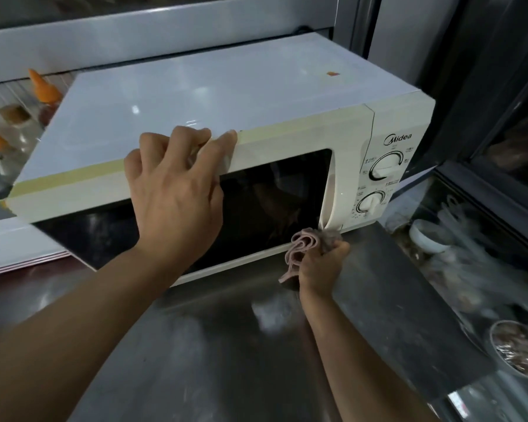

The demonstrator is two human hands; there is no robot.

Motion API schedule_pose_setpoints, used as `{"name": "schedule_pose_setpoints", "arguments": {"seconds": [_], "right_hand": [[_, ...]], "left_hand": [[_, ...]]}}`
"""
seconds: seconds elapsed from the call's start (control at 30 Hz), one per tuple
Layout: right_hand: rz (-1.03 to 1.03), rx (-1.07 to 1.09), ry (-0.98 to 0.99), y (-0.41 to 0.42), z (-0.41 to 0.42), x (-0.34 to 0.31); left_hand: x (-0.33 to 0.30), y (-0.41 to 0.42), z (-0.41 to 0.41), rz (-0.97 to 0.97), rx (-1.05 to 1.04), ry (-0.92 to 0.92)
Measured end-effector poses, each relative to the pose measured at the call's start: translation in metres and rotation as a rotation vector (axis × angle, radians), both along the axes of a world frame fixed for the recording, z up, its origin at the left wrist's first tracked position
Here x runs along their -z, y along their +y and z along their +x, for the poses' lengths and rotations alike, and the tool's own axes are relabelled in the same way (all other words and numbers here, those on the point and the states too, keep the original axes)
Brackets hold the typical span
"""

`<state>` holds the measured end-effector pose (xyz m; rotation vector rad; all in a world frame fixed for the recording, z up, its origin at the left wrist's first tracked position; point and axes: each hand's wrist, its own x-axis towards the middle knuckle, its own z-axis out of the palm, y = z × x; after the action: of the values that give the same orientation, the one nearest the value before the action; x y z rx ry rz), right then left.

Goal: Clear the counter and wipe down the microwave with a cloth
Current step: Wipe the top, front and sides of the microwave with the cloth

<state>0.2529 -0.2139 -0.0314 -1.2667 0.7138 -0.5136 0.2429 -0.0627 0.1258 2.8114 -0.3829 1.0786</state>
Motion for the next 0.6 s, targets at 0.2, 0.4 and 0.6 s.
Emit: {"name": "schedule_pose_setpoints", "arguments": {"seconds": [0.2,0.4,0.6], "right_hand": [[0.053,-0.083,0.067,0.028,-0.008,-0.008],[-0.049,-0.138,0.047,0.039,-0.014,-0.003],[-0.075,-0.012,0.055,0.008,0.004,0.007]], "left_hand": [[-0.002,-0.001,-0.002,-0.008,0.002,0.0],[-0.009,0.008,-0.007,0.01,0.081,0.054],[-0.023,0.056,-0.02,-0.045,0.265,0.059]]}}
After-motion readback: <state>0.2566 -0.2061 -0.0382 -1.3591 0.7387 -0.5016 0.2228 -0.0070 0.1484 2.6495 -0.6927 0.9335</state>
